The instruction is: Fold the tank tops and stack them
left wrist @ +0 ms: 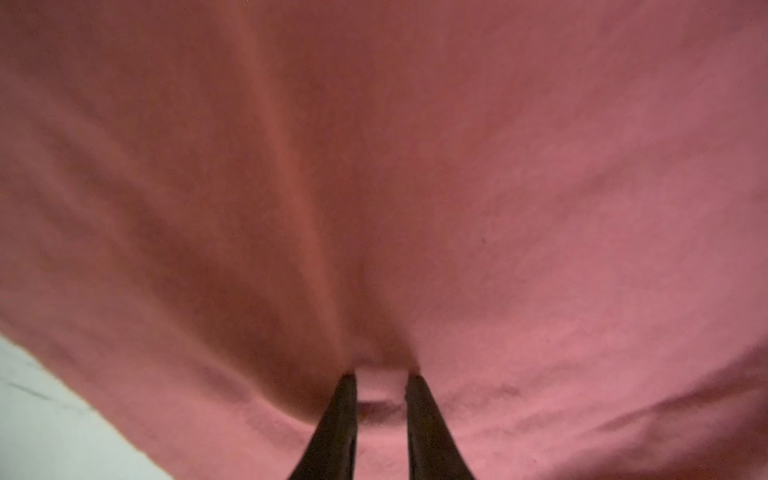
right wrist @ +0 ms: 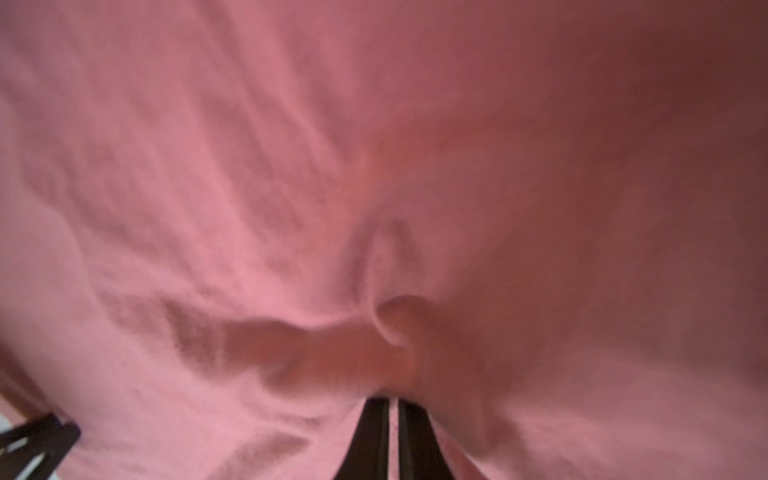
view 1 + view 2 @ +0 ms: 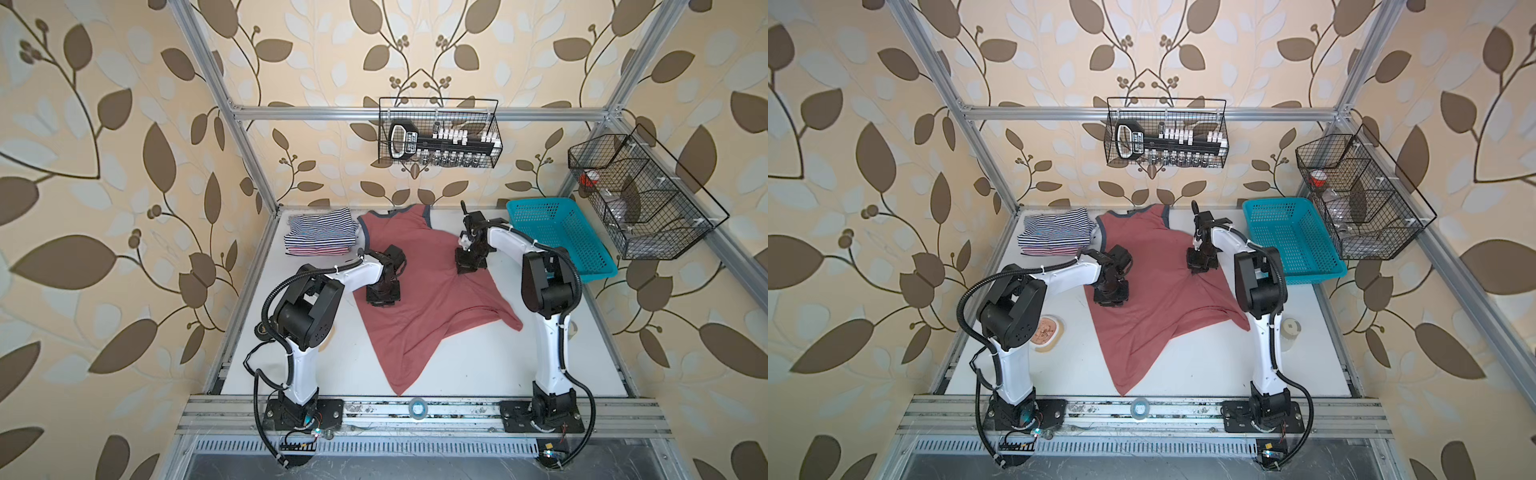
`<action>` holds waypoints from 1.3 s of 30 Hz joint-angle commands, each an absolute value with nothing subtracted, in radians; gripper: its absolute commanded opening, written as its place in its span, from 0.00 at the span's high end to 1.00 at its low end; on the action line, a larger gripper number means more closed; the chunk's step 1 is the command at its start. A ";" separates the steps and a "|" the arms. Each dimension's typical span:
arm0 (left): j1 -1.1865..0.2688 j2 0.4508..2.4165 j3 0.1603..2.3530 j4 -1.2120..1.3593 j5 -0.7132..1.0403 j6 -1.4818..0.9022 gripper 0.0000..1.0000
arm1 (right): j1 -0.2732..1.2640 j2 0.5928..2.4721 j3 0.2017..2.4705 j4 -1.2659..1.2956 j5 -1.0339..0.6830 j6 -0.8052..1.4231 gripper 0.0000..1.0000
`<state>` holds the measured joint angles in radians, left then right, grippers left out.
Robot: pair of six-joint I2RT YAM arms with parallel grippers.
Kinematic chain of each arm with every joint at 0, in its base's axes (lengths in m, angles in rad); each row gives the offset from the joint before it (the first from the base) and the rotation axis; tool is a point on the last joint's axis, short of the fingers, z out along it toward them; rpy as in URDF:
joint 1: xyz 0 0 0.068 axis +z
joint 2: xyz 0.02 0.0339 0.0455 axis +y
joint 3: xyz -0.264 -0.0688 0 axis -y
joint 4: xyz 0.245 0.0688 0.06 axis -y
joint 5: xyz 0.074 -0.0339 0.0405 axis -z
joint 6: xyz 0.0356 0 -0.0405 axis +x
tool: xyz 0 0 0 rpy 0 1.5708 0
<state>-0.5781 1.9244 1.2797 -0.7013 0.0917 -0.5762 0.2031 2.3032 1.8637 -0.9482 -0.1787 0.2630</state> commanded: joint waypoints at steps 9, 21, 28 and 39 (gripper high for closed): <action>-0.748 2.001 1.231 -0.540 0.434 -0.809 0.71 | 0.196 2.668 2.469 -1.275 -0.156 0.199 0.90; -0.815 2.045 1.280 -0.321 0.618 -1.055 0.65 | 0.208 2.712 2.522 -0.974 -0.555 0.289 0.90; -0.835 1.964 1.359 -0.446 0.551 -1.004 0.59 | 0.185 2.635 2.501 -0.828 -0.675 0.334 0.88; -0.533 1.696 1.502 -0.857 0.172 -0.651 0.52 | 0.174 2.023 1.805 -0.770 -0.399 0.213 0.67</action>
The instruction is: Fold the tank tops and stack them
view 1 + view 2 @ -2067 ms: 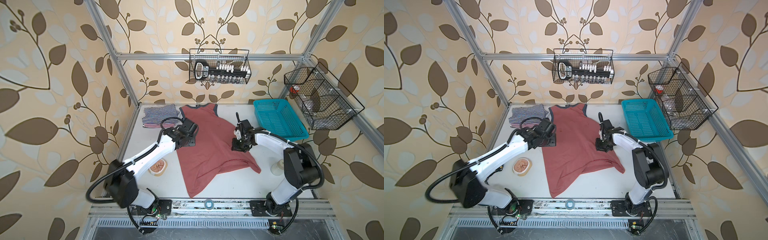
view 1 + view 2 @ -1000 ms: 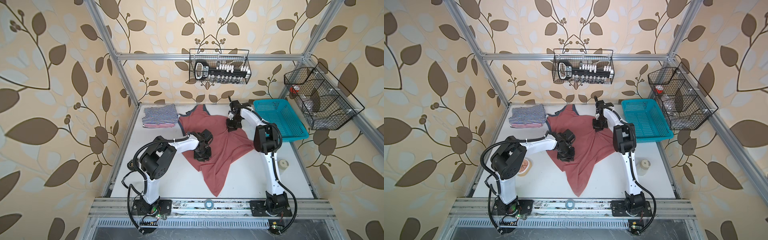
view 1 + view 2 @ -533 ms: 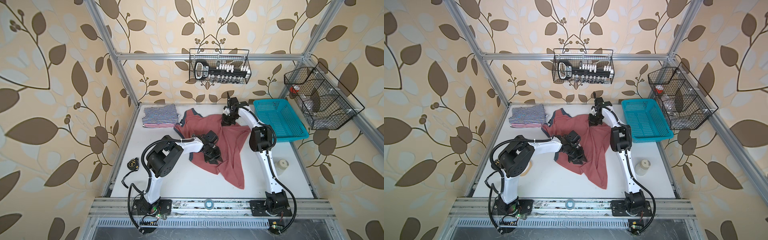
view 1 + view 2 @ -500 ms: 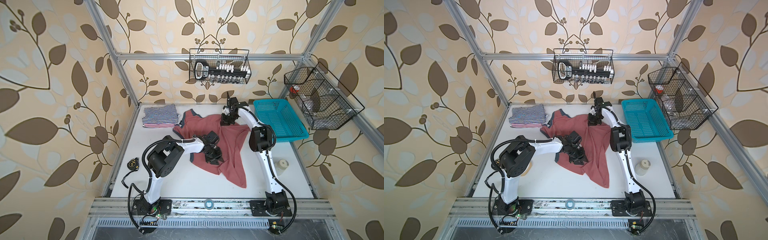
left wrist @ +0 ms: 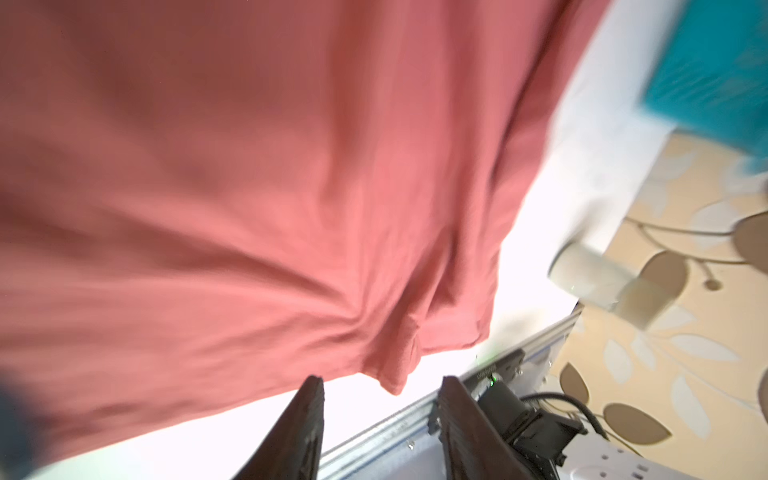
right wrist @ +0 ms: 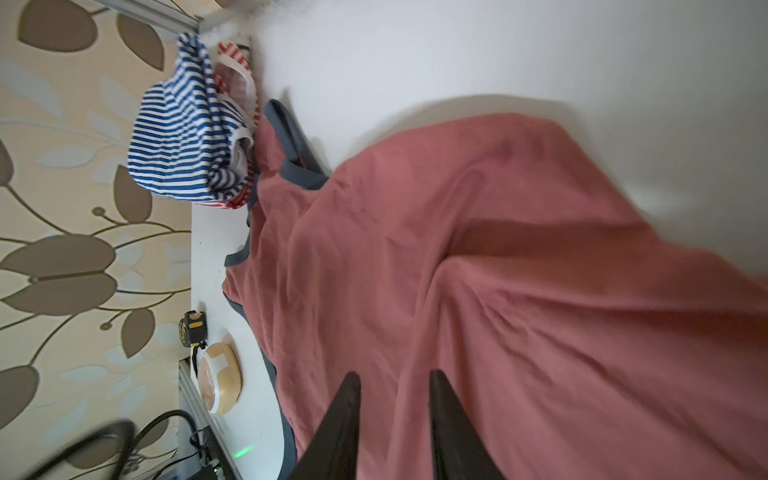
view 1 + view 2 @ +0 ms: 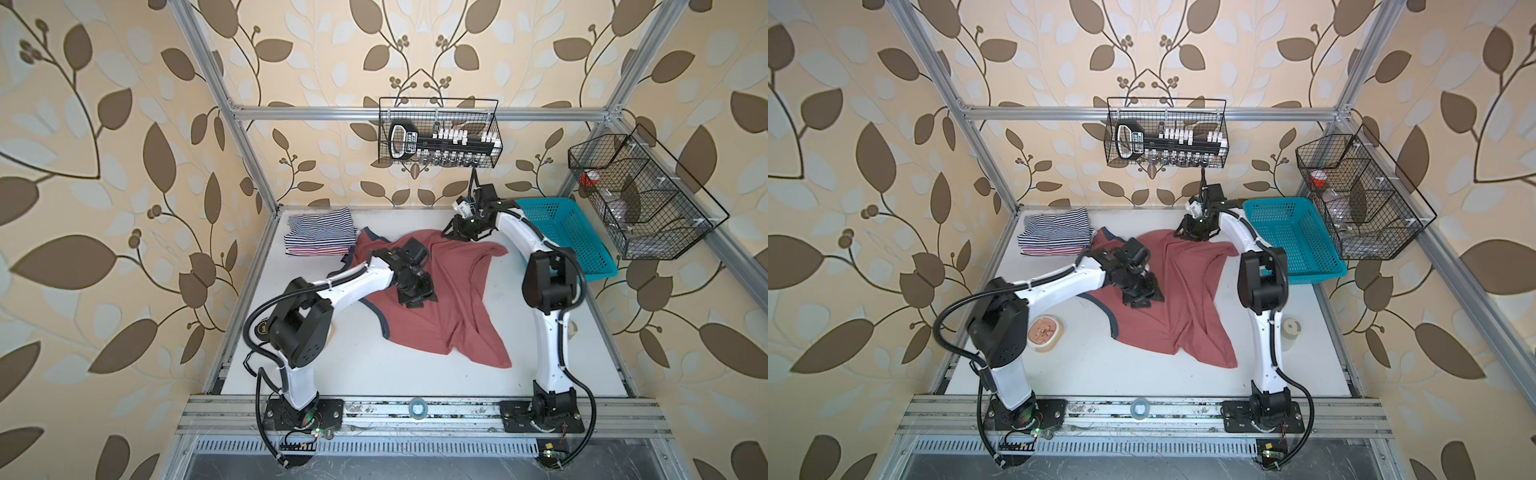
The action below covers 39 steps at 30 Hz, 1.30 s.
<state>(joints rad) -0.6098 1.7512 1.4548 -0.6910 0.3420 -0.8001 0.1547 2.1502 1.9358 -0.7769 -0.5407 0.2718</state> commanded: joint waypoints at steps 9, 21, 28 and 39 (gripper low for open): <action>-0.361 2.032 1.767 -0.985 0.080 -0.448 0.58 | 0.229 1.907 1.423 -0.779 -0.200 0.180 0.52; -0.324 2.174 1.743 -0.903 0.059 -0.443 0.58 | 0.265 1.962 1.395 -0.822 0.012 0.175 0.47; -0.318 2.177 1.637 -0.858 0.063 -0.472 0.58 | 0.265 1.924 1.358 -0.814 0.076 0.175 0.46; -0.314 2.178 1.572 -0.828 0.062 -0.489 0.59 | 0.248 1.869 1.300 -0.775 0.041 0.194 0.45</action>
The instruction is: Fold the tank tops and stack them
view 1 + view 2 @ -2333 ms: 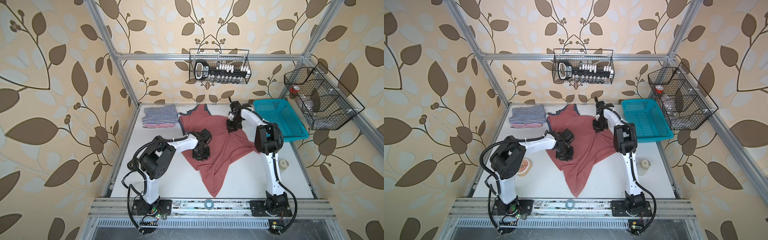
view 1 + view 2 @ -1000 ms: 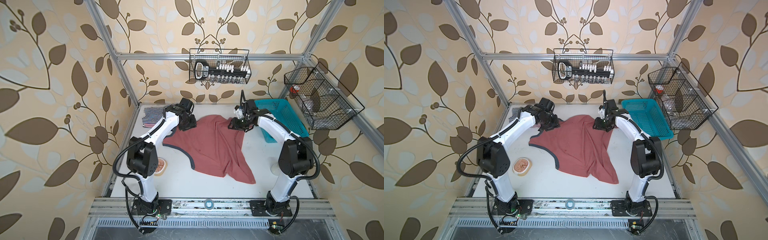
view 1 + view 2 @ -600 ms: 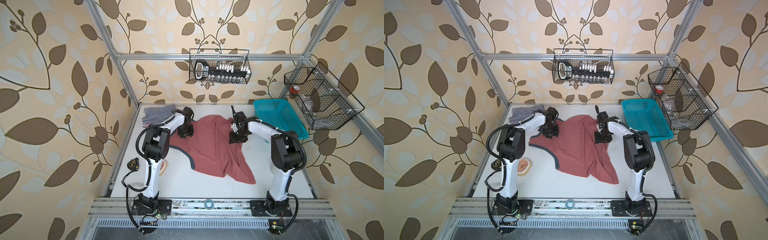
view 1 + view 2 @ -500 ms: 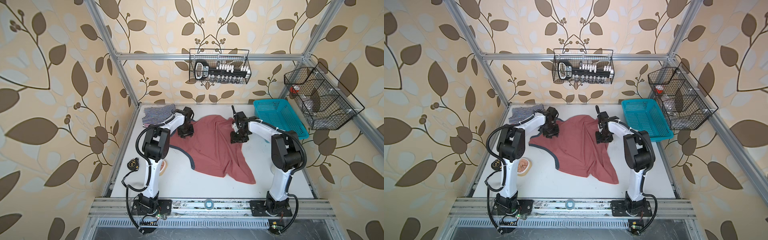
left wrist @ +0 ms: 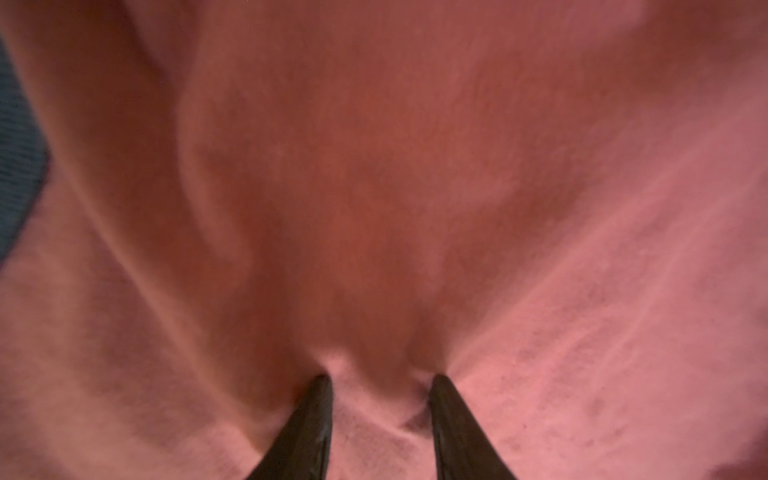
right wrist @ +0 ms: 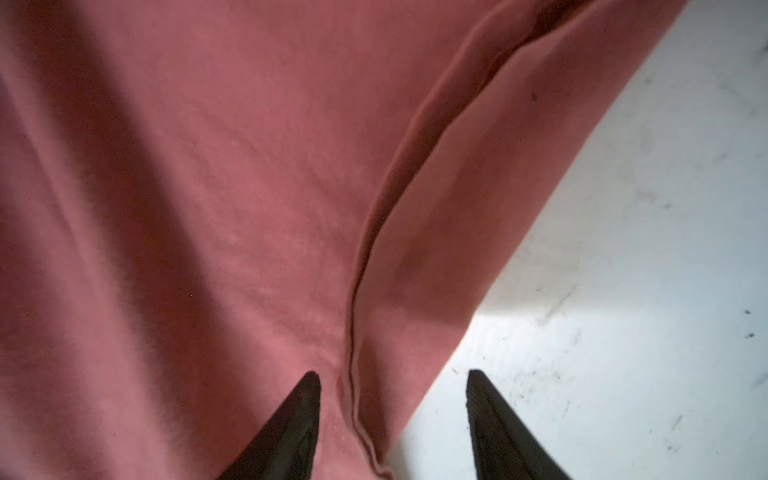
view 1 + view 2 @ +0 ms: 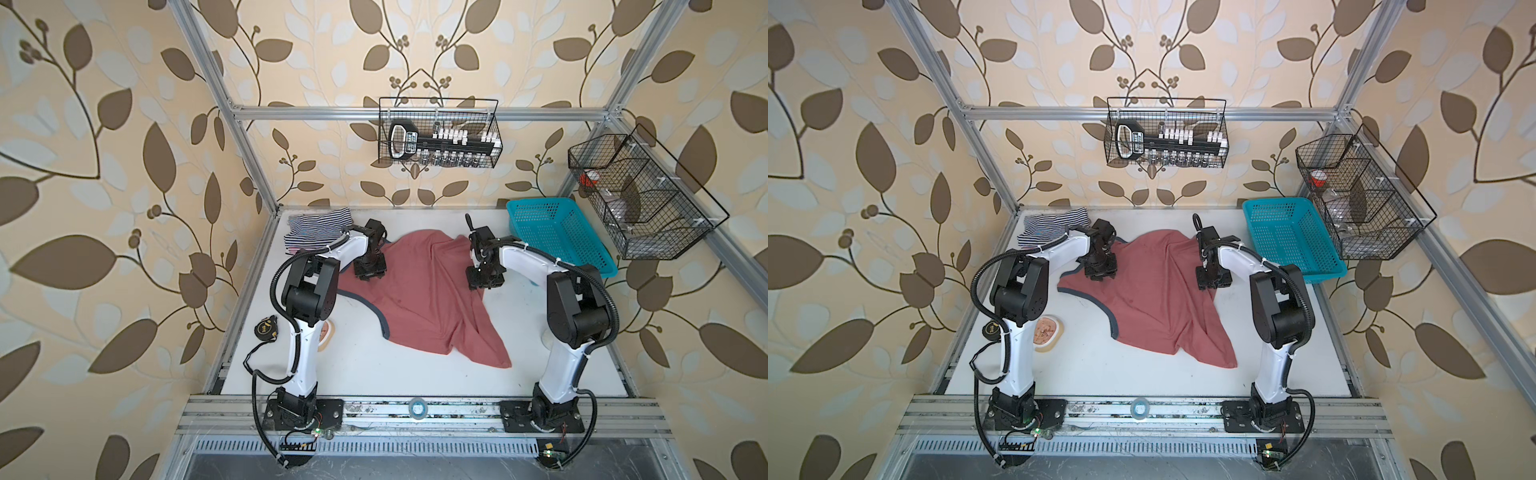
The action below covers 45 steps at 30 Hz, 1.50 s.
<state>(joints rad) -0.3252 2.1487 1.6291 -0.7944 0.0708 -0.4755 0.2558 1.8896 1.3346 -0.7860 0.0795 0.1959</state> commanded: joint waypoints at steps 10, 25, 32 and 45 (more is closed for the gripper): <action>-0.310 2.172 1.533 -0.818 0.061 -0.498 0.59 | 0.238 1.901 1.259 -0.724 -0.082 0.197 0.90; -0.300 1.981 1.182 -0.724 0.067 -0.652 0.61 | 0.076 1.752 1.191 -0.865 0.078 0.215 1.00; -0.301 1.884 1.064 -0.707 0.024 -0.699 0.60 | 0.053 1.759 1.188 -0.913 0.143 0.215 0.95; -0.302 1.779 1.142 -0.741 0.024 -0.702 0.51 | 0.064 1.731 1.209 -0.891 0.110 0.223 0.54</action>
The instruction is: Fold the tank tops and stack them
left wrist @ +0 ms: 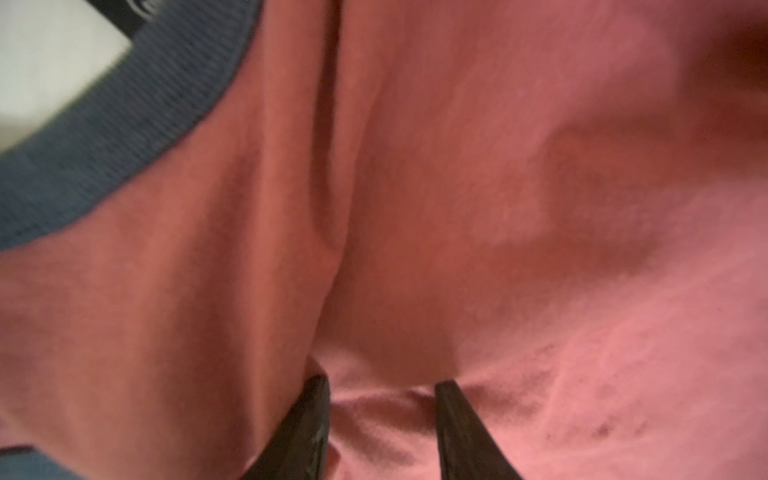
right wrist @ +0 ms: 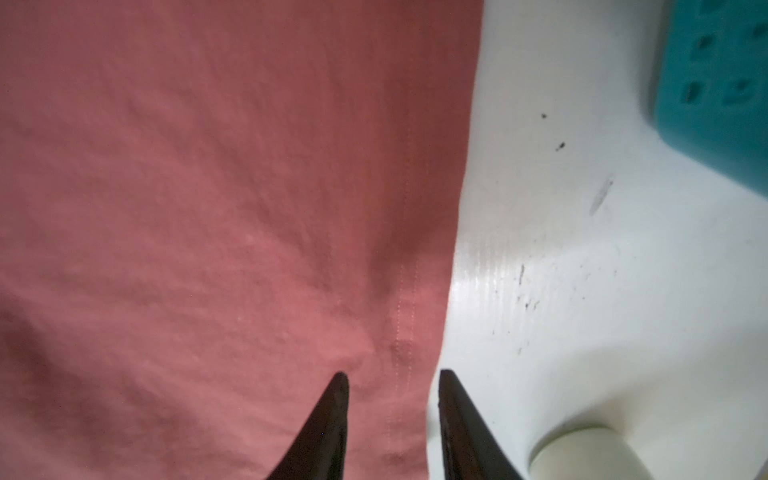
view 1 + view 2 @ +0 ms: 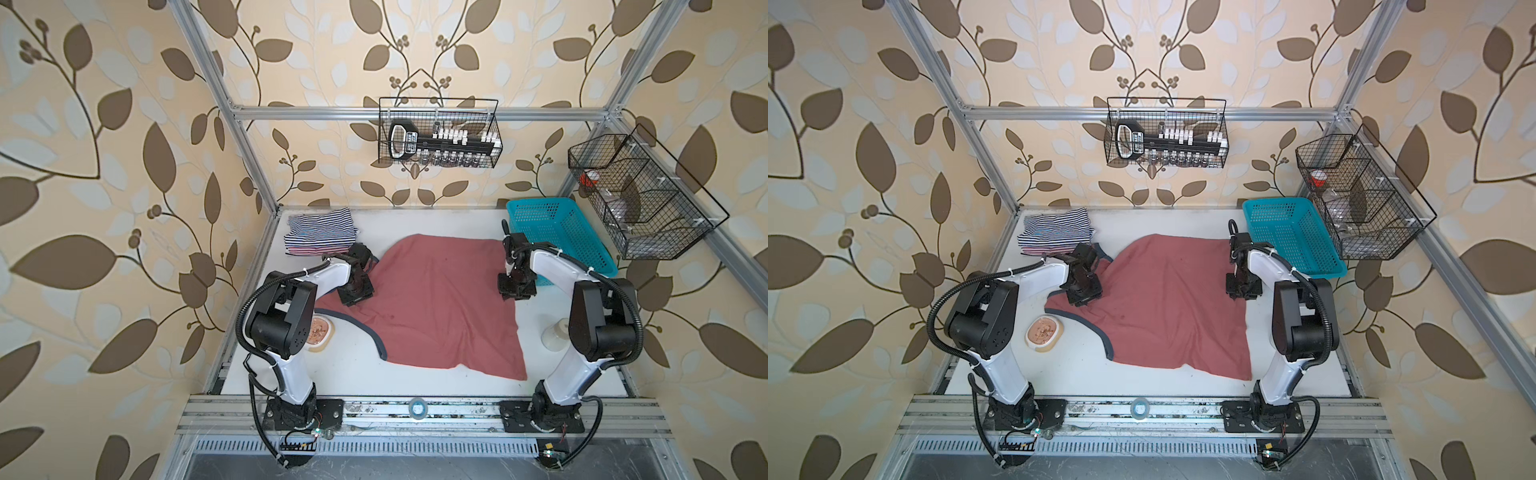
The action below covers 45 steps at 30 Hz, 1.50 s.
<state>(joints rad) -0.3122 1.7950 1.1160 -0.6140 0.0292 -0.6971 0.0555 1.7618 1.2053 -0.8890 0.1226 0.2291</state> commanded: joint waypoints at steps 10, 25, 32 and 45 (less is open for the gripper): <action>-0.380 1.600 1.346 -0.845 0.056 -0.600 0.37 | 0.151 1.454 1.153 -0.947 0.170 0.295 0.46; -0.752 1.349 0.961 -0.926 0.093 -0.625 0.52 | 0.380 1.104 0.701 -1.071 0.195 0.681 0.65; -0.826 1.336 0.865 -0.894 0.113 -0.646 0.46 | 0.452 1.040 0.664 -1.089 0.187 0.836 0.62; -0.834 1.346 0.816 -0.863 0.133 -0.626 0.42 | 0.687 1.048 0.556 -1.086 0.324 1.315 0.58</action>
<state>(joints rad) -0.8318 1.3613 0.8207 -0.8639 0.1093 -0.6304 0.6529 1.0649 0.5667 -1.0618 0.2405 1.1191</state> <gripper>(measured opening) 0.577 0.416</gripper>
